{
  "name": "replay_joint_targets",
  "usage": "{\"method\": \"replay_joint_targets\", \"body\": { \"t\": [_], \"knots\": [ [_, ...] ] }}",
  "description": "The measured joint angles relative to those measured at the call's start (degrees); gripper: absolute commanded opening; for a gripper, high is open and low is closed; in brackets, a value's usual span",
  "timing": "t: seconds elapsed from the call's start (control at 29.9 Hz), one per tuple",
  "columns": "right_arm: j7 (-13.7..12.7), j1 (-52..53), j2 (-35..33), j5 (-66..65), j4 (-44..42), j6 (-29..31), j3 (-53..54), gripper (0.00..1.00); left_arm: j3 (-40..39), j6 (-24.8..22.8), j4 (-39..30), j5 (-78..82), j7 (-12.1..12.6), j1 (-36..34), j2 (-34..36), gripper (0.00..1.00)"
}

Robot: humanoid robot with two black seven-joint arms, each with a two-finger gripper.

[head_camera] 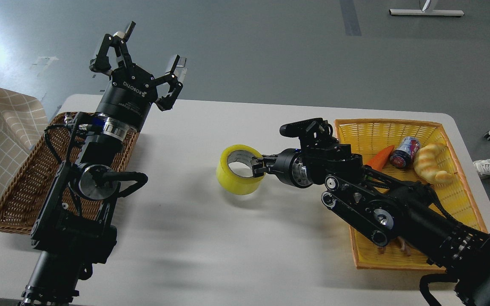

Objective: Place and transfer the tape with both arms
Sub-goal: 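Lift the tape roll and carry it toward the table center, then lower the tape roll onto the table and open the right gripper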

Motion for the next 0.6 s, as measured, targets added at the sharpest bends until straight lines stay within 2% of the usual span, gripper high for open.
{"method": "replay_joint_targets", "body": {
  "t": [0.53,0.57,0.6],
  "knots": [
    [0.0,-1.6,0.0,0.0,-0.1,0.0,0.3,0.0,0.0,-0.2,0.0,0.0,0.1,0.2,0.0,0.98],
    [0.0,-1.6,0.0,0.1,-0.1,0.0,0.3,0.05,-0.1,-0.2,0.0,0.0,0.1,0.2,0.0,0.98],
    [0.0,-1.7,0.0,0.1,0.0,0.0,0.3,0.13,-0.1,-0.2,0.0,0.0,0.1,0.3,0.0,0.98]
  ]
}}
